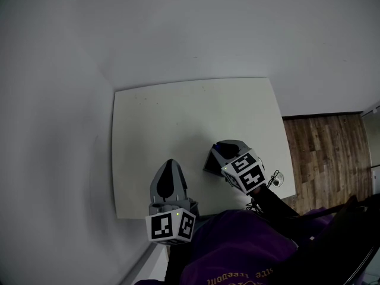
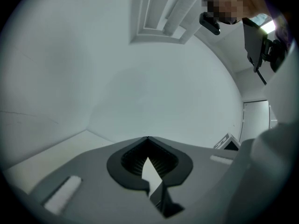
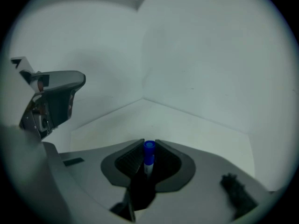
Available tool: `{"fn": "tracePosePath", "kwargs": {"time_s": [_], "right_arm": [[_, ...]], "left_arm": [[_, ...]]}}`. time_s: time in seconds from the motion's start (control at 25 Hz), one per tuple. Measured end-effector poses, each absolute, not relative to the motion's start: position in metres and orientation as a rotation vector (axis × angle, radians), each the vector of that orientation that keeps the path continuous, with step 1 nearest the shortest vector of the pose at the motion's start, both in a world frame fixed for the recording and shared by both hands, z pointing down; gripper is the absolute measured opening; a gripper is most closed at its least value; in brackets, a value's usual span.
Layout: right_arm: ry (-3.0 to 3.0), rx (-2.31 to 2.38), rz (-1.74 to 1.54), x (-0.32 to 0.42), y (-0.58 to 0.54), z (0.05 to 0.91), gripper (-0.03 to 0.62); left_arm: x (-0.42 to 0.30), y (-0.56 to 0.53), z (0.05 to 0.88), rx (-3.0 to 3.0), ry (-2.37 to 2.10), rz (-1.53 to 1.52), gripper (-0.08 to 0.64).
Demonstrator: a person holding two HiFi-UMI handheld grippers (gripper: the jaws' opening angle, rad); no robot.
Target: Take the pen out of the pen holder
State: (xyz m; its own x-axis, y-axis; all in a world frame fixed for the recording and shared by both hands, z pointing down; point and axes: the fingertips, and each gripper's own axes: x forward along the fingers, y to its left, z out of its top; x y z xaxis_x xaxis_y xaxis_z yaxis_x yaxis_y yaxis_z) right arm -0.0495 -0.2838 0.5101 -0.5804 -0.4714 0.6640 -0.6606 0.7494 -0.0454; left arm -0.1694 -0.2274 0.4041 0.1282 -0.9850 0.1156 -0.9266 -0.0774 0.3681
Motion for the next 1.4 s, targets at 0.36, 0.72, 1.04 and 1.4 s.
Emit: {"fn": "tracePosePath", "kwargs": {"time_s": [0.36,0.72,1.04,1.4], "right_arm": [[-2.342,0.881,0.361,-0.044,-0.284,0.485,0.077],[-2.399,0.925,0.372,-0.035,-0.281,0.462,0.077],[-2.467,0.938,0.359,-0.033,-0.276,0.431,0.077],[-2.563,0.955,0.323,-0.029,-0.272,0.396,0.075]], "left_arm": [[-0.163,-0.224,0.402,2.074,-1.84,-0.245,0.005],[-0.158,-0.216,0.399,2.081,-1.845,-0.249,0.005],[-0.147,-0.212,0.391,2.085,-1.847,-0.261,0.005],[-0.138,-0.208,0.378,2.107,-1.854,-0.266,0.005]]}}
